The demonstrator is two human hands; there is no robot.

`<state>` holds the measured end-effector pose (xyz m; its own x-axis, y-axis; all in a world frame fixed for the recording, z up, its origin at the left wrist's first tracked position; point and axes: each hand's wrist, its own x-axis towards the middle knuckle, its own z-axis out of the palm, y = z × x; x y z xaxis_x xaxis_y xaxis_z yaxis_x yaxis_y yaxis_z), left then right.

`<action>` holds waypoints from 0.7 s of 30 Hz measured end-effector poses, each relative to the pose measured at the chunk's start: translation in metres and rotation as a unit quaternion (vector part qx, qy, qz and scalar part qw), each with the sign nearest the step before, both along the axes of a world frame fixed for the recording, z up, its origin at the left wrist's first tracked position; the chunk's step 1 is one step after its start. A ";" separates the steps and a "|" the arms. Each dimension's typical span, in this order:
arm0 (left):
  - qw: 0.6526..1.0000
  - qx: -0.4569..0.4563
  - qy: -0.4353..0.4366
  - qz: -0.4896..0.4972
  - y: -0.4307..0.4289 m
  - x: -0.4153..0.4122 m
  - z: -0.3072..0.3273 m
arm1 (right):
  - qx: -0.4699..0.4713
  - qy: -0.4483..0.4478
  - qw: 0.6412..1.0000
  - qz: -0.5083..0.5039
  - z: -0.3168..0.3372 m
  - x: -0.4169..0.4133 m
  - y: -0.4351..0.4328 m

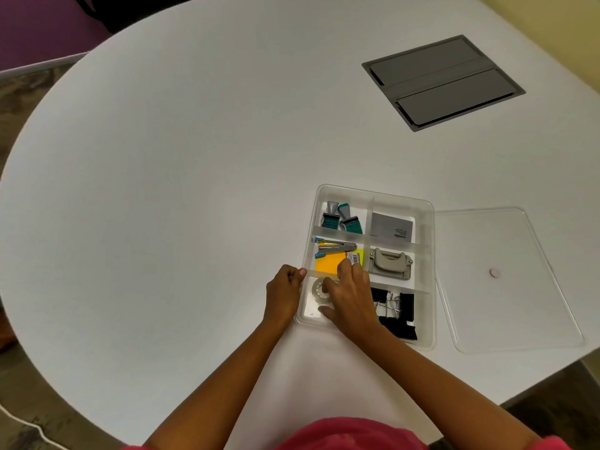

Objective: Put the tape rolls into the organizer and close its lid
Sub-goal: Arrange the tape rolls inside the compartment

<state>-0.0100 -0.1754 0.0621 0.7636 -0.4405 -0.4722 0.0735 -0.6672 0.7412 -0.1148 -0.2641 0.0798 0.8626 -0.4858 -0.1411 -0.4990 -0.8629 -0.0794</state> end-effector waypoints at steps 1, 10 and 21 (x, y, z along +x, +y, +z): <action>1.000 -0.002 0.000 -0.001 0.000 0.000 0.000 | 0.006 -0.010 1.000 0.003 0.001 -0.003 0.000; 1.000 -0.005 -0.001 -0.004 0.001 0.001 -0.002 | -0.017 -0.014 0.994 -0.106 0.002 -0.038 -0.004; 1.000 -0.002 -0.002 -0.011 0.001 0.001 -0.003 | -0.017 0.005 0.994 -0.110 0.004 -0.028 -0.005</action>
